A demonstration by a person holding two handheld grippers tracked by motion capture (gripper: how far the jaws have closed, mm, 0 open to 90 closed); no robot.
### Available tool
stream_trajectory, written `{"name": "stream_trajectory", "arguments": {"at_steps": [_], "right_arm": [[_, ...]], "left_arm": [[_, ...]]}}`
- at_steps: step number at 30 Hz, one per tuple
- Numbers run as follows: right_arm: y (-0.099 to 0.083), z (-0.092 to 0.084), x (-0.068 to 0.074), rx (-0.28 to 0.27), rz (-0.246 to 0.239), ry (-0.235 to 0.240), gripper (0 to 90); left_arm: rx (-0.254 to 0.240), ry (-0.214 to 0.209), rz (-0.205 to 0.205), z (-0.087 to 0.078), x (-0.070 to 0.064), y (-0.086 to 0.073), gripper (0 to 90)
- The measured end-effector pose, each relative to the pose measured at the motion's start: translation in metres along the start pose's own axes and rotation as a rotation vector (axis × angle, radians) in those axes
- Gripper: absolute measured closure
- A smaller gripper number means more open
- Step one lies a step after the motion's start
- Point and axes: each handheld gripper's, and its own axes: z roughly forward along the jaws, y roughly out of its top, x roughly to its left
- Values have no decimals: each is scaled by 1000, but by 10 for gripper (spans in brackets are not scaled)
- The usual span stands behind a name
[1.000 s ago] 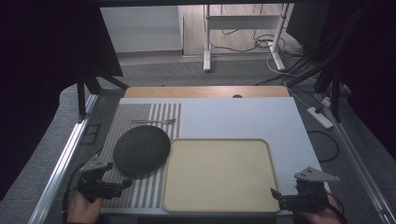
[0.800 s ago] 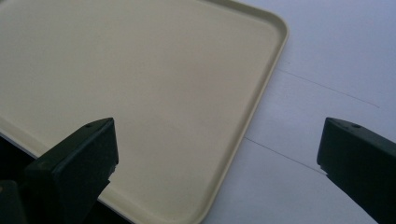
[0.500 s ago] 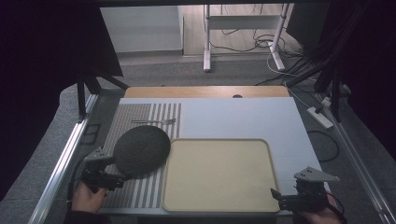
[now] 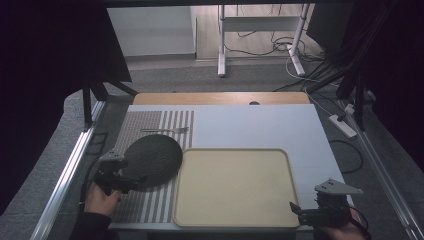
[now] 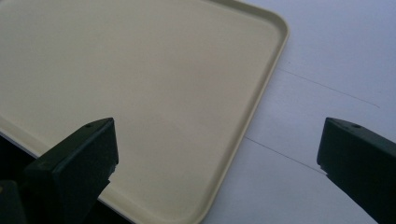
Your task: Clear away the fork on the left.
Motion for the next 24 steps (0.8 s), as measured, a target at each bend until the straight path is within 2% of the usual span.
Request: {"name": "stream_trajectory", "arguments": {"at_steps": [6, 24], "right_arm": [[0, 0, 0, -1, 0, 1, 0], [0, 0, 0, 2, 0, 3, 0]], "left_arm": [[11, 18, 14, 8, 4, 10, 0], [13, 54, -11, 29, 25, 35, 0]]}}
